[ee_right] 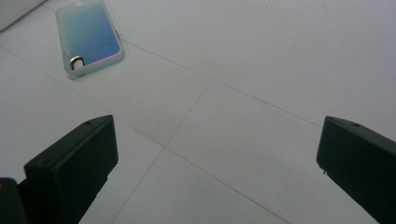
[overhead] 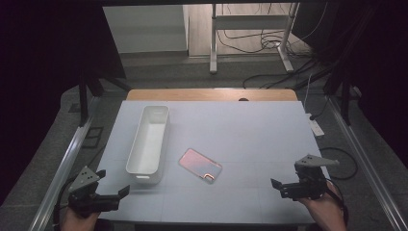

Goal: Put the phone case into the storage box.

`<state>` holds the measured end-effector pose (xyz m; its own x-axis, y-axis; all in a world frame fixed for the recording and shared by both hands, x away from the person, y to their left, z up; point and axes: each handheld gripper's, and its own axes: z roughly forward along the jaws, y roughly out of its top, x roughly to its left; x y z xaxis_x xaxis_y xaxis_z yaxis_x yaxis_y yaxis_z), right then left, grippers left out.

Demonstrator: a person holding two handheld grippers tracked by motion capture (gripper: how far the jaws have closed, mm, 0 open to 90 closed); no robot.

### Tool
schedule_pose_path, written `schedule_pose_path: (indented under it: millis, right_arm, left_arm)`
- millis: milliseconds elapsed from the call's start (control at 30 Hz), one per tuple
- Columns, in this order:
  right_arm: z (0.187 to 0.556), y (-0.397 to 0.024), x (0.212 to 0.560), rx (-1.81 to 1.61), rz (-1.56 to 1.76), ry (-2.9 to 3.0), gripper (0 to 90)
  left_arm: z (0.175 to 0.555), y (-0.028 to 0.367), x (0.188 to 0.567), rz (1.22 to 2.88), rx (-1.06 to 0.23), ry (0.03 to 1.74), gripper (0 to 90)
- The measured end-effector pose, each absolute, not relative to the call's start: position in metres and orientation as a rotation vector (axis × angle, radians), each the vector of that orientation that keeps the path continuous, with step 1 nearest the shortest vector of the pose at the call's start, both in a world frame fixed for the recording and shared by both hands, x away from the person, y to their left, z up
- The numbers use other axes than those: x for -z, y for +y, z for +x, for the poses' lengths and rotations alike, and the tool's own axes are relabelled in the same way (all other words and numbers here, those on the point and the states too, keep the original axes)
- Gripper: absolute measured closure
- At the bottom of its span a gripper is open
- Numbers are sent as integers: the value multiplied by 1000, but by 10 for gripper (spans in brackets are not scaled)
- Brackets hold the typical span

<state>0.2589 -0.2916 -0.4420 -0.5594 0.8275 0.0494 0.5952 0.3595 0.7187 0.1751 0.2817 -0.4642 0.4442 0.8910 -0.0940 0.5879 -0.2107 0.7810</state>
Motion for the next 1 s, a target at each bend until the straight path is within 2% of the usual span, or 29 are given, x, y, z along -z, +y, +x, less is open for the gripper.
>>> schedule_pose_path:
  millis: [1000]
  right_arm:
    - [285, -250, 442, -1044, 1148, 2455, 0]
  left_arm:
    - [175, 281, 464, 1927, -495, 1233, 0]
